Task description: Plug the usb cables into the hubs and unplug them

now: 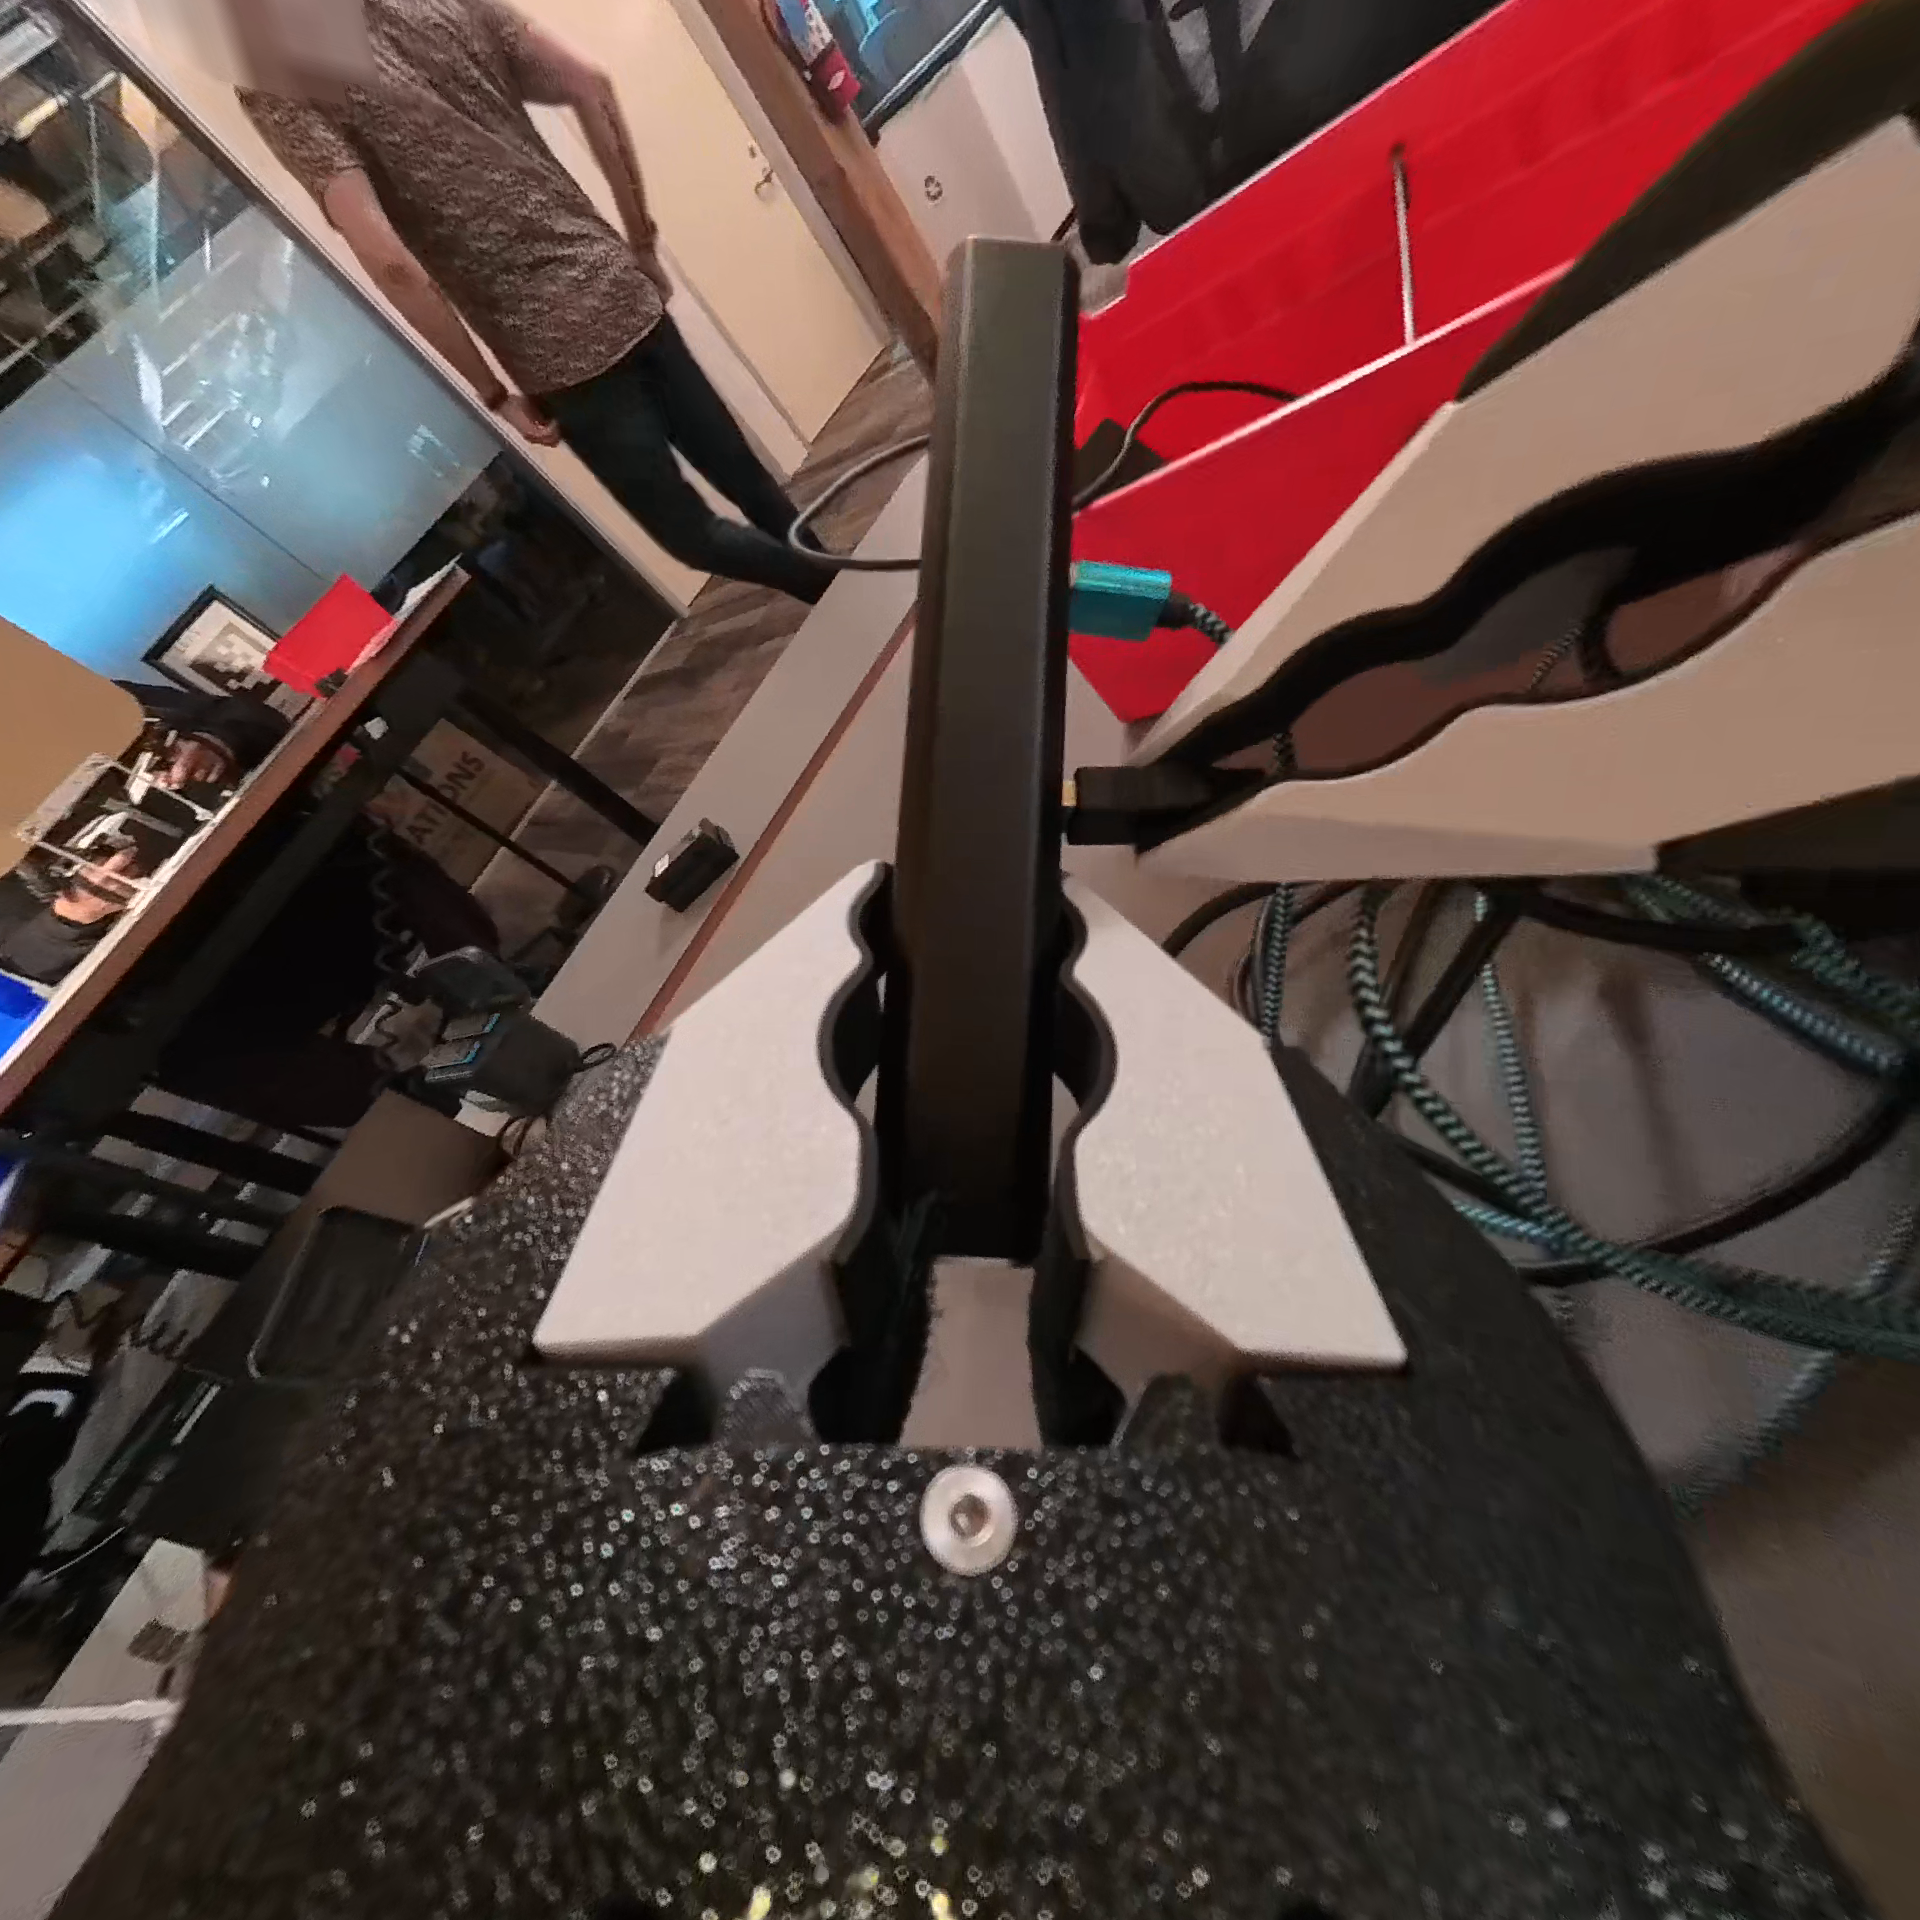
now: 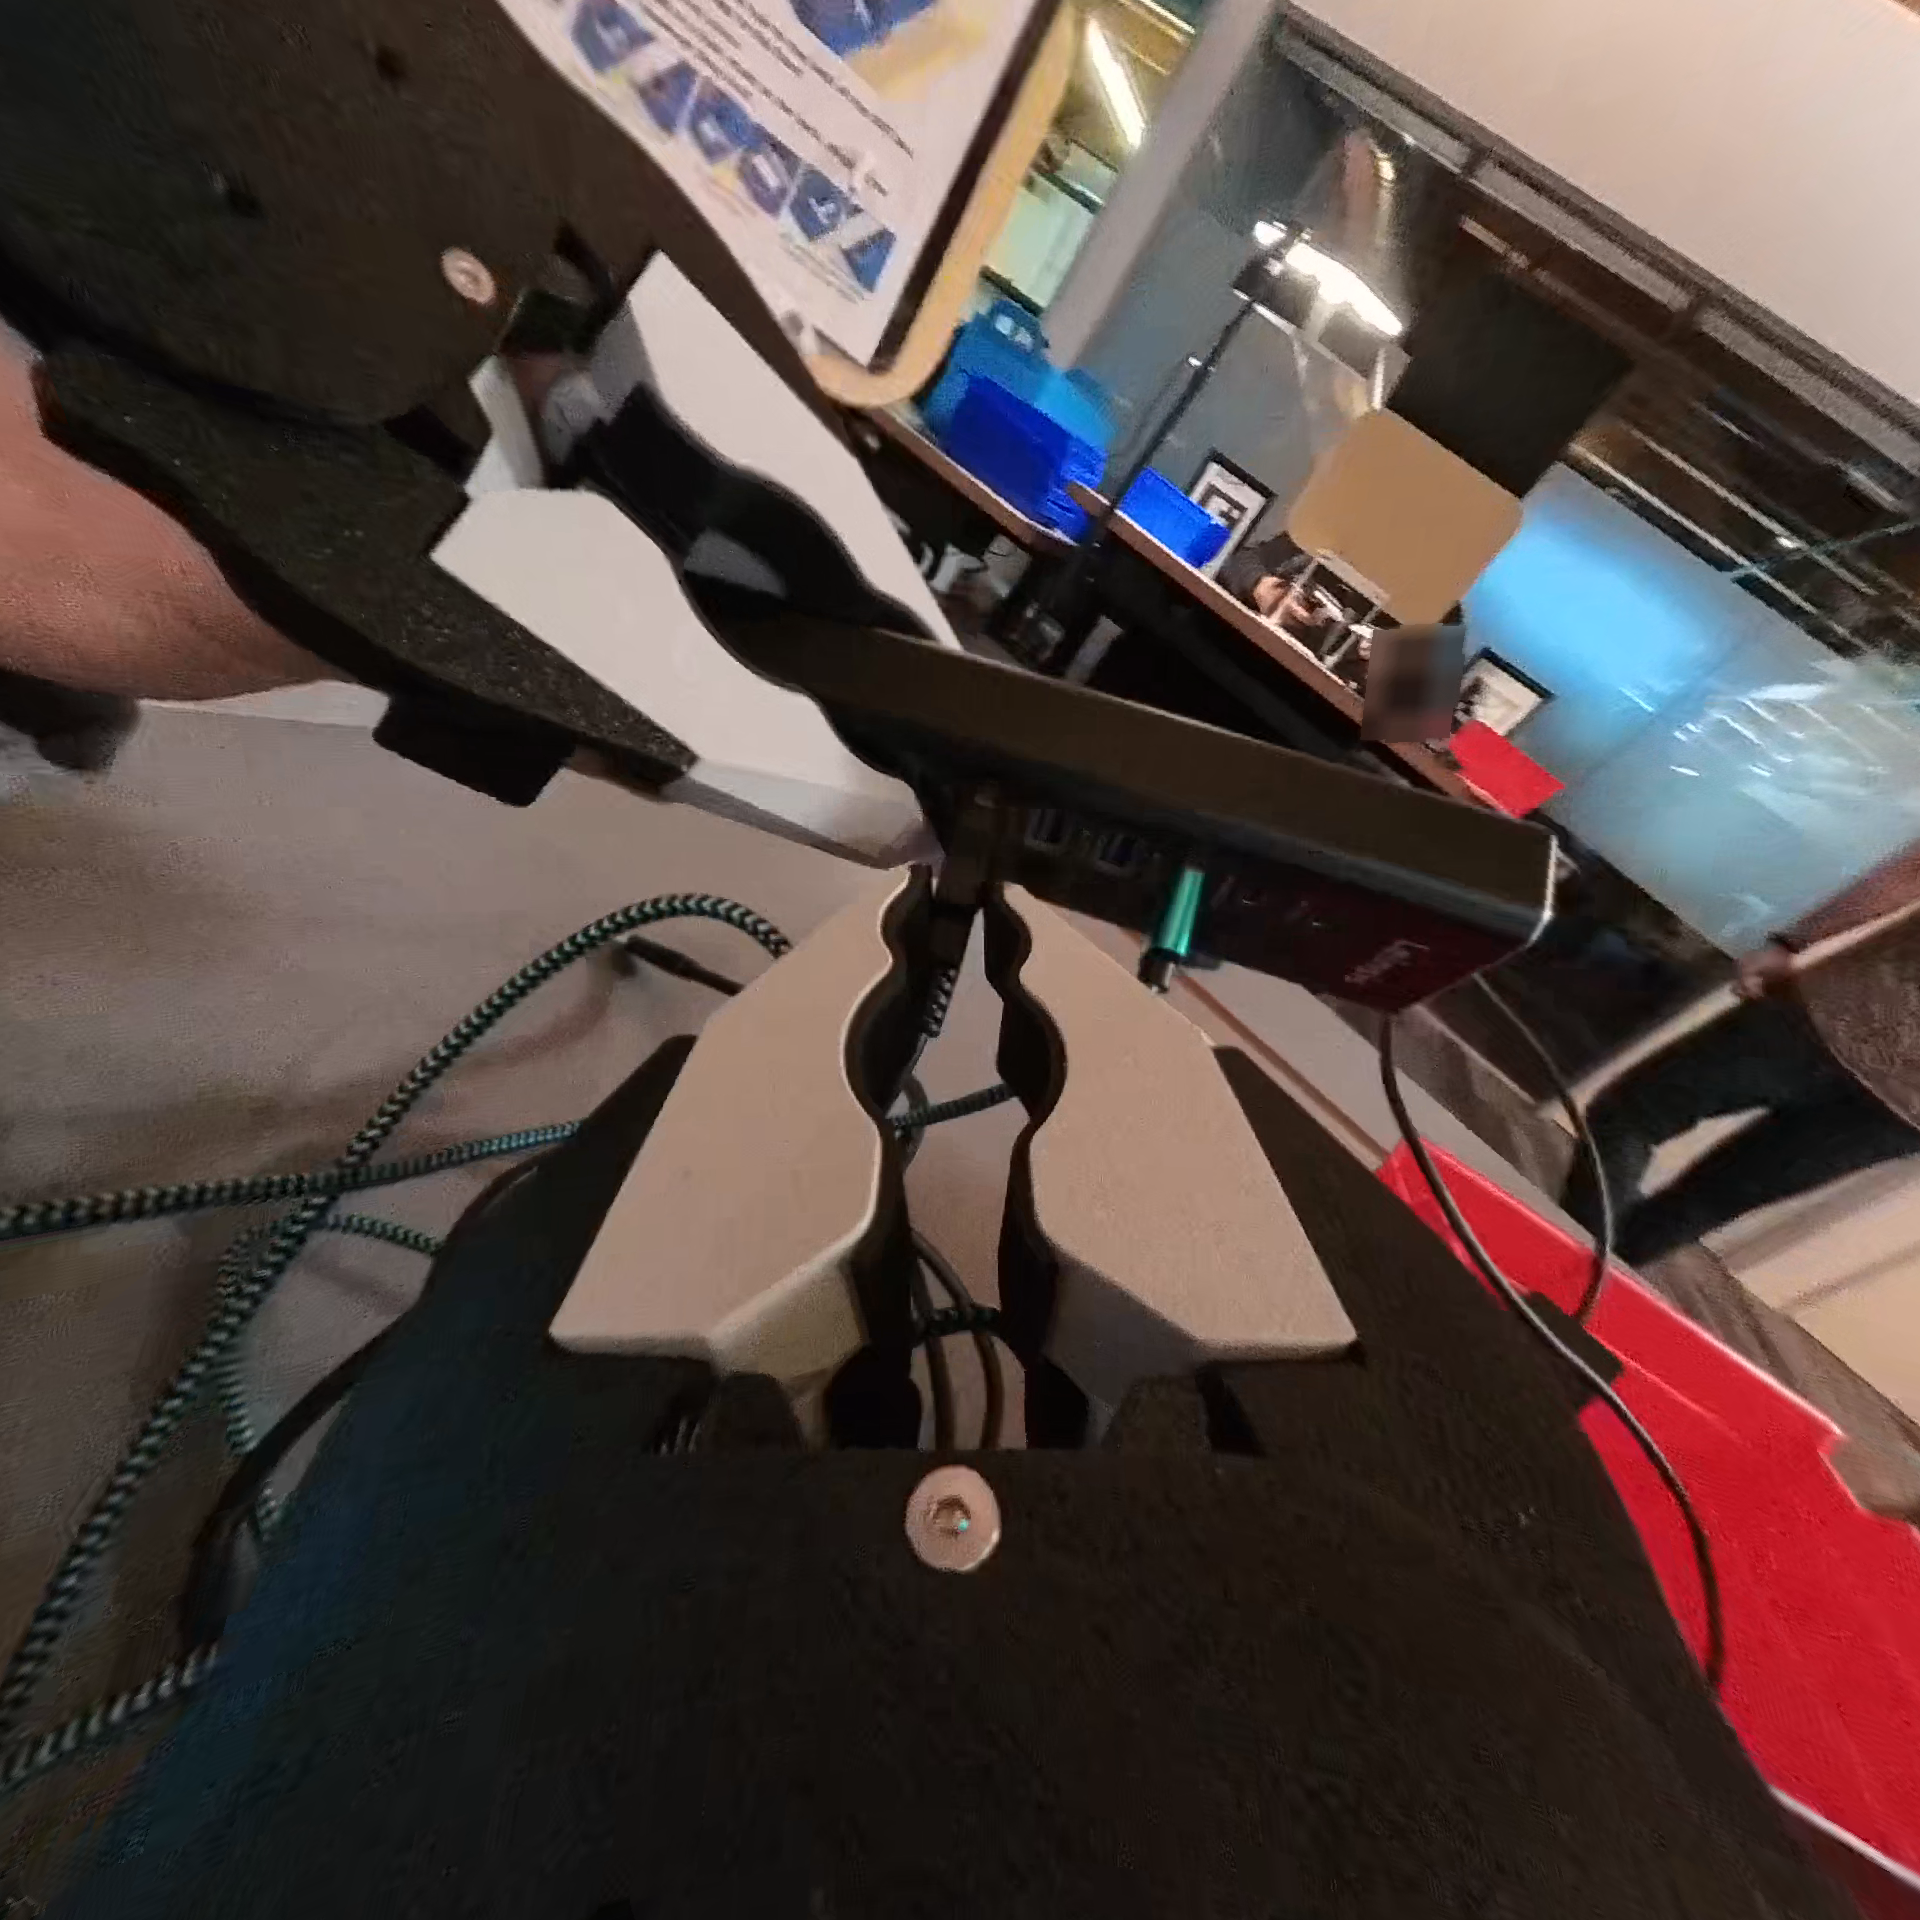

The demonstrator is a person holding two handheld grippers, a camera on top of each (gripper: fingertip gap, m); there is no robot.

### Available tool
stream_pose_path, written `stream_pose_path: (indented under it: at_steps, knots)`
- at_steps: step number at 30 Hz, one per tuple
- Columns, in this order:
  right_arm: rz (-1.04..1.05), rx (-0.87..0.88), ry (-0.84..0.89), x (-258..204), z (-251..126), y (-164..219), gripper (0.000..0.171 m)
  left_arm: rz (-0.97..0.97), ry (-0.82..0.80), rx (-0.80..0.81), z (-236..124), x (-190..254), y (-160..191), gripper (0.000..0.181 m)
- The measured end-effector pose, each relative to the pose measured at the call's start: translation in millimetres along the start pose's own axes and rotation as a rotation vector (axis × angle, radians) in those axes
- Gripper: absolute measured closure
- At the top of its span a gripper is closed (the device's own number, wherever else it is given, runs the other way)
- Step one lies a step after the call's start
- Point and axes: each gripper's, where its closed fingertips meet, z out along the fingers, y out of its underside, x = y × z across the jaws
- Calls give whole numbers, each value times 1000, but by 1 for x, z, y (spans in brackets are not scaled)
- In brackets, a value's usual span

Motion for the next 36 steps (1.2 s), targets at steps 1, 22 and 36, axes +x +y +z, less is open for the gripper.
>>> stream_pose_path:
  at_steps: [1,22,36]
  knots:
    - [-18,7,-26,-2,-1,1,162,13,-1,-4,0,2,1,154]
    - [-97,-210,210,-4,20,17,164,-172,-10,-42,15,-8,25,155]
    - [-32,-197,82,-9,23,28,164,-279,115,-46,18,2,41,155]
